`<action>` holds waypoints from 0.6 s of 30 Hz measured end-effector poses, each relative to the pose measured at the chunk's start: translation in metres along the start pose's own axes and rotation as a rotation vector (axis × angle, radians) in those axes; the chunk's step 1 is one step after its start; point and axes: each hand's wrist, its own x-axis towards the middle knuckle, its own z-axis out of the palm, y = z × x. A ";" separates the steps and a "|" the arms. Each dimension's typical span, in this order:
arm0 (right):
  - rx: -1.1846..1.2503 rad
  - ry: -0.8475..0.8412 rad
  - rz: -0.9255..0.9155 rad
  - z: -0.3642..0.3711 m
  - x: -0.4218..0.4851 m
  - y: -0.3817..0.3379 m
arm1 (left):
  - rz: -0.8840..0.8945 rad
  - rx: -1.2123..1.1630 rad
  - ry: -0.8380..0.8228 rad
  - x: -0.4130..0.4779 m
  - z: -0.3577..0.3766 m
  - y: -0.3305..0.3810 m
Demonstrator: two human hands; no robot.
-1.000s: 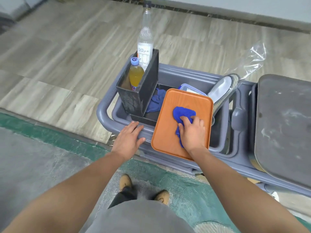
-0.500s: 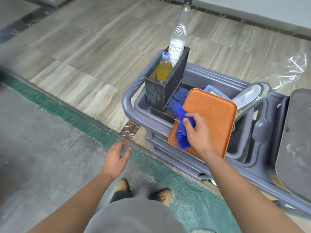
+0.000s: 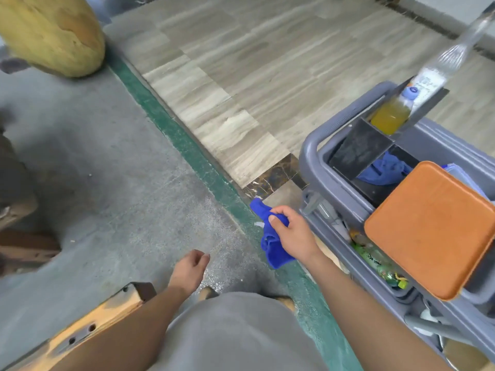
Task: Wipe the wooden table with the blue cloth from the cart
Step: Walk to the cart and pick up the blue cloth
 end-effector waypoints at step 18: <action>-0.606 -0.318 0.227 0.203 0.033 -0.003 | -0.581 -0.395 -0.028 -0.039 -0.095 -0.266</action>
